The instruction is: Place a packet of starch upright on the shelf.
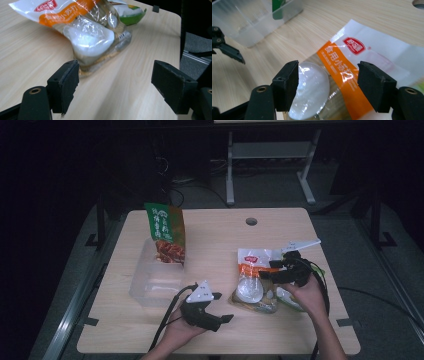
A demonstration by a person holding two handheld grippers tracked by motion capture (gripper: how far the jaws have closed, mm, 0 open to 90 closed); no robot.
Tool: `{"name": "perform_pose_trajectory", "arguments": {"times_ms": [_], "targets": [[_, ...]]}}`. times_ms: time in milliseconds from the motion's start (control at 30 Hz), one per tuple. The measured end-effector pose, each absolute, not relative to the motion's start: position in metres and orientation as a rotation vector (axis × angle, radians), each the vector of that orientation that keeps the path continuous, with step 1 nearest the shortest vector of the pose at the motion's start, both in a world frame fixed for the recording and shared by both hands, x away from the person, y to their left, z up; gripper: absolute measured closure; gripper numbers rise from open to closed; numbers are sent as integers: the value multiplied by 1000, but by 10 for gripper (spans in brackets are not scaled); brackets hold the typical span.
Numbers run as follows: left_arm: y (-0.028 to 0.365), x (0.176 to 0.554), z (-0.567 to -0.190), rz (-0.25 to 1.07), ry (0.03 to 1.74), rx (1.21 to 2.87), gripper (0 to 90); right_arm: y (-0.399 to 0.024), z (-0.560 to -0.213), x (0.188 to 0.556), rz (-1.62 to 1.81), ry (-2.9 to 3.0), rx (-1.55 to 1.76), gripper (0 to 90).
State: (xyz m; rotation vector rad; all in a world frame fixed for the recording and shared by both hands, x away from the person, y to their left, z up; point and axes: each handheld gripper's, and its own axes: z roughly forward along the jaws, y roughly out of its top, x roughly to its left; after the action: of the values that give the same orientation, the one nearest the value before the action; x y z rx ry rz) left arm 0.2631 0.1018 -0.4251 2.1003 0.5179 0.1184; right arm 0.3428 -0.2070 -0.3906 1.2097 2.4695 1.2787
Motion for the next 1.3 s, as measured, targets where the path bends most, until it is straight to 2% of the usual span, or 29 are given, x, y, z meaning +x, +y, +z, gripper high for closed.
{"name": "perform_pose_trajectory", "arguments": {"times_ms": [367, 800, 933, 1100, 1133, 1233, 1300], "targets": [[66, 294, -433, 134, 570, 2120, 244, -232, -404, 329, 1228, 2433, 1302, 337], [49, 325, -447, 111, 666, 2136, 320, -239, -421, 338, 1210, 2437, 1368, 347], [47, 333, -456, 84, 711, 2138, 320, -235, -424, 342, 1203, 2450, 1368, 384], [45, 339, -459, 15, 736, 2112, 323, -229, -432, 350, 1210, 2493, 1380, 541], [45, 339, -459, 15, 736, 2112, 325, -229, -432, 350, 1210, 2493, 1380, 541], [44, 340, -459, -15, 745, 2105, 325, -223, -433, 352, 1219, 2523, 1370, 650], [43, 340, -460, -20, 745, 2104, 328, -221, -435, 353, 1223, 2536, 1361, 676]]}}
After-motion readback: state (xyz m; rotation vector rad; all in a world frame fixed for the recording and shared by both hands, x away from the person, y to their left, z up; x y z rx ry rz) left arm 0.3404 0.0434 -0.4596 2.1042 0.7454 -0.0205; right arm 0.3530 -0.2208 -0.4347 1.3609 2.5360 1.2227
